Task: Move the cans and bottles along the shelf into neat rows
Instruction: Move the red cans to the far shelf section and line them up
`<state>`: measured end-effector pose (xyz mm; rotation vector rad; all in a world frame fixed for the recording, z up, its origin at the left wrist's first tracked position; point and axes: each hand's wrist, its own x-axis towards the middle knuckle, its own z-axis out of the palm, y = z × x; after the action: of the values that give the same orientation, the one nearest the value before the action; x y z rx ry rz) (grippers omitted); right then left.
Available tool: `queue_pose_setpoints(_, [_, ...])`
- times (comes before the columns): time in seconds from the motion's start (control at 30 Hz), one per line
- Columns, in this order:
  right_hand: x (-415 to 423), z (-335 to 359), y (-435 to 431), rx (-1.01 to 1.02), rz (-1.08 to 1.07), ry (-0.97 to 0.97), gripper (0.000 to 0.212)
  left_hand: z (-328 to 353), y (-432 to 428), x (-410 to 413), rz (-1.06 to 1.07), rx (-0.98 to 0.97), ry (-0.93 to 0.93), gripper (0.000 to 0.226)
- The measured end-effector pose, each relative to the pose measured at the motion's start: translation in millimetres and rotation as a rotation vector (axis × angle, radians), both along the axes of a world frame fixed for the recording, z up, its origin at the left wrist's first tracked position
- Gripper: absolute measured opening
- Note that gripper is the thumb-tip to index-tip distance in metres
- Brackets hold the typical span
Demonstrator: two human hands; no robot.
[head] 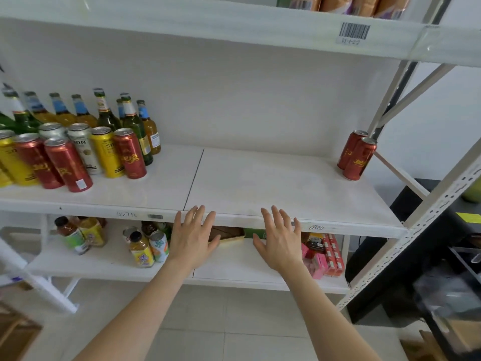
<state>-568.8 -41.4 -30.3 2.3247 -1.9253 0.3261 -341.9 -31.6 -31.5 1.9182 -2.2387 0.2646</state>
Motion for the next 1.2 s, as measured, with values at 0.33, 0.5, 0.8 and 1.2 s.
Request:
queue_pose_setpoints(0.33, [170.7,4.8,-8.4,-0.011,0.005,-0.019,0.066,6.1,-3.2,167.3,0.009,0.008,-0.058,0.062])
queue_pose_setpoints(0.5, [253.5,0.8,-21.5,0.015,0.056,-0.021,0.067,7.5,-10.3,240.7,0.05,-0.001,-0.06,0.063])
queue_pose_setpoints(0.8, [373.0,1.1,-58.3,0.014,0.093,0.003,0.07,9.4,-34.3,354.6,0.121,-0.011,-0.045,0.063])
queue_pose_setpoints(1.2, [511.9,15.4,-97.9,-0.145,0.017,-0.134,0.067,28.3,-62.0,509.8,0.14,-0.118,-0.043,0.058])
